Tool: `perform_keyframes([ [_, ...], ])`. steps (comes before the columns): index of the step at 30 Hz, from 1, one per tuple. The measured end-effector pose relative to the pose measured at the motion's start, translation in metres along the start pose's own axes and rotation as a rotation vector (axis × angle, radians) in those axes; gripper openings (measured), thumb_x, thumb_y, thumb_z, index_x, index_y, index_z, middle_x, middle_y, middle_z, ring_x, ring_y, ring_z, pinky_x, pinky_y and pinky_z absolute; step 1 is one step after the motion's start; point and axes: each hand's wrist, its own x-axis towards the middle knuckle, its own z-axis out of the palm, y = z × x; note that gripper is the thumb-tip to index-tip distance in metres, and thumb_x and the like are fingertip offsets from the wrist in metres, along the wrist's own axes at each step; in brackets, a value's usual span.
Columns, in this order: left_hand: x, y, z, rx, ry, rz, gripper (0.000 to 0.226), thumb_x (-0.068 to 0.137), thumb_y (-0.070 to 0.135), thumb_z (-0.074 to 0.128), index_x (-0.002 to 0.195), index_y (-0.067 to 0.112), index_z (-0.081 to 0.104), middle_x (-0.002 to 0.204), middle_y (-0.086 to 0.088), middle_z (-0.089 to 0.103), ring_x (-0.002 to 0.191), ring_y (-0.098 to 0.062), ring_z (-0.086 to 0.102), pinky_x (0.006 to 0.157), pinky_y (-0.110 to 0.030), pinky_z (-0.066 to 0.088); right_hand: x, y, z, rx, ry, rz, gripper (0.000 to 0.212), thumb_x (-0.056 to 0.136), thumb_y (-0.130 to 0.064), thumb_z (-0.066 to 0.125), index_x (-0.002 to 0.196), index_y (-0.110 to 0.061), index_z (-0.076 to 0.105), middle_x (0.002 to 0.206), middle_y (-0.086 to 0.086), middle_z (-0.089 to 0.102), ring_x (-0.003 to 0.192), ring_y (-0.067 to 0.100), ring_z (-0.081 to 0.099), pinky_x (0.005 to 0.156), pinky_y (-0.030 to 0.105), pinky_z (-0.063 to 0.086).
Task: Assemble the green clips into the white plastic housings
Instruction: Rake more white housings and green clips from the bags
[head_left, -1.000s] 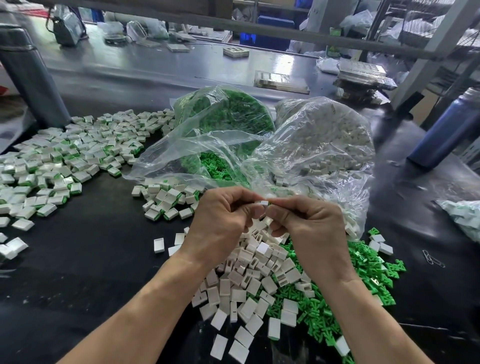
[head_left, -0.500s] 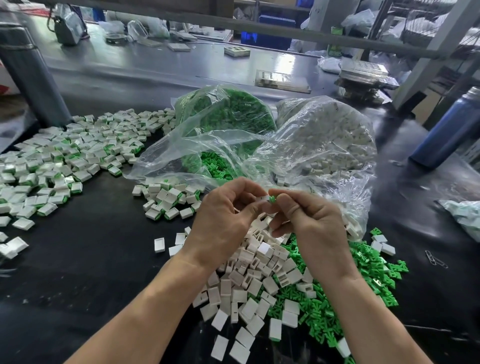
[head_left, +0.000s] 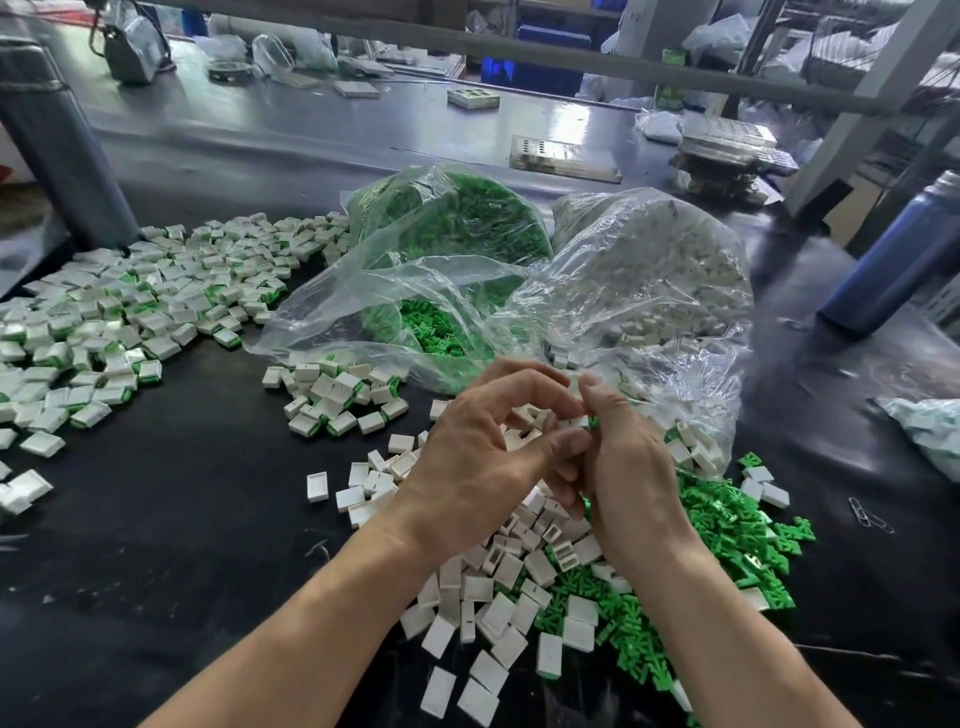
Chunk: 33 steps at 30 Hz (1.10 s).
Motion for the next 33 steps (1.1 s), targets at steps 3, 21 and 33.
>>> perform_keyframes([
  [3, -0.001, 0.0, 0.004, -0.072, -0.004, 0.003, 0.015, 0.088, 0.014, 0.081, 0.1, 0.015, 0.074, 0.119, 0.007, 0.069, 0.11, -0.02, 0.068, 0.095, -0.049, 0.056, -0.003, 0.0, 0.002, -0.005, 0.026, -0.035, 0.05, 0.099, -0.054, 0.039, 0.069, -0.031, 0.072, 0.054, -0.003, 0.044, 0.047, 0.015, 0.038, 0.039, 0.031, 0.031],
  [21, -0.004, 0.003, 0.012, -0.26, 0.027, -0.055, 0.016, 0.087, 0.007, 0.079, 0.097, 0.018, 0.075, 0.113, 0.009, 0.075, 0.097, -0.014, 0.074, 0.079, -0.023, 0.059, -0.002, 0.008, 0.01, 0.091, 0.152, -0.095, 0.048, 0.096, -0.043, 0.039, 0.093, -0.008, 0.072, 0.075, 0.028, 0.053, 0.067, 0.033, 0.045, 0.049, 0.037, 0.035],
  [33, -0.004, 0.001, 0.013, -0.211, 0.062, -0.052, 0.016, 0.087, 0.01, 0.08, 0.095, 0.023, 0.075, 0.112, 0.012, 0.076, 0.097, -0.015, 0.073, 0.083, -0.027, 0.059, -0.002, 0.008, 0.015, 0.159, 0.198, -0.1, 0.044, 0.095, -0.046, 0.044, 0.085, -0.02, 0.079, 0.065, 0.03, 0.048, 0.055, 0.025, 0.046, 0.048, 0.033, 0.04],
])
